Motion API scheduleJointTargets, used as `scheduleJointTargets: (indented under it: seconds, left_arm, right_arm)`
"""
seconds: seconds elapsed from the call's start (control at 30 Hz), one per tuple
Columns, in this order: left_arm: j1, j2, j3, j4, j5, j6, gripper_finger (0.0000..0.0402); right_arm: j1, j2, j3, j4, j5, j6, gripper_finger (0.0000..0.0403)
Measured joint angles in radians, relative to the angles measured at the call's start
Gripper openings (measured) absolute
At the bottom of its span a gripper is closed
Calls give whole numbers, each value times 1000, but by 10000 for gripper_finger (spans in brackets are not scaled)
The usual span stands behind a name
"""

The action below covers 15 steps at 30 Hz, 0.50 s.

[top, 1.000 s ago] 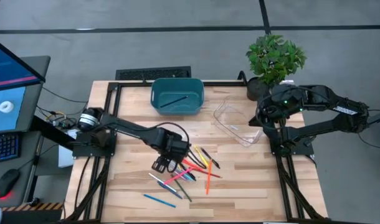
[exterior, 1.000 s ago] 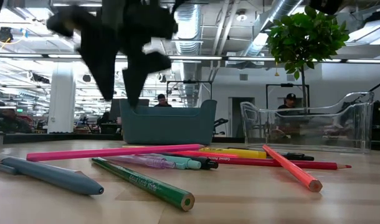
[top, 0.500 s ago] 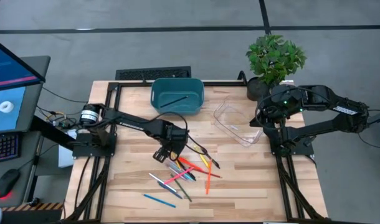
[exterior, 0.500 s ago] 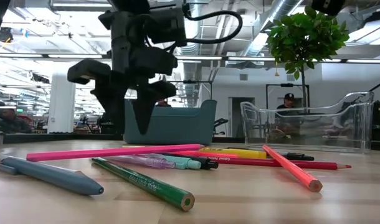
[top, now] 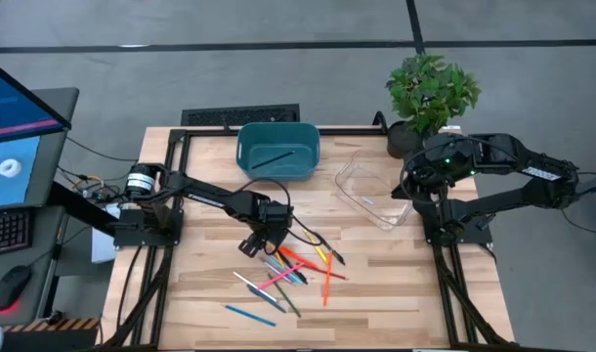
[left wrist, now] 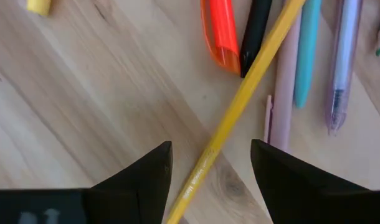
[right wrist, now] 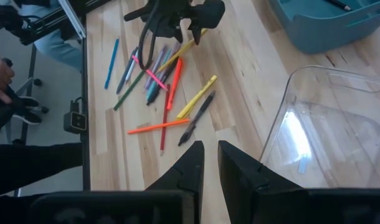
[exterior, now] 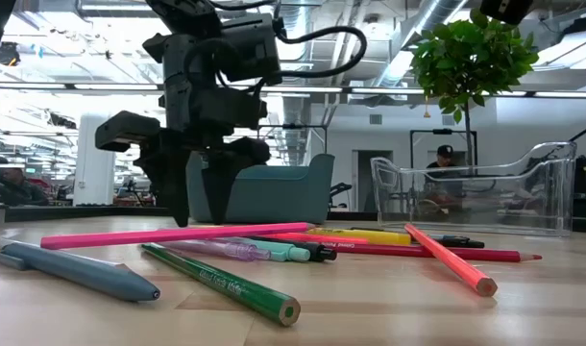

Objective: Sort pens & pencils
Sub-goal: Put the left yellow pencil into the blue bin

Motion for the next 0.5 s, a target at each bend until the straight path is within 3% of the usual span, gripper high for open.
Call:
scheduleJointTargets:
  seconds: [0.5]
  left_arm:
    - [0, 66, 14, -4, -3, 50, 58]
  right_arm:
    - [0, 0, 0, 3, 0, 17, 69]
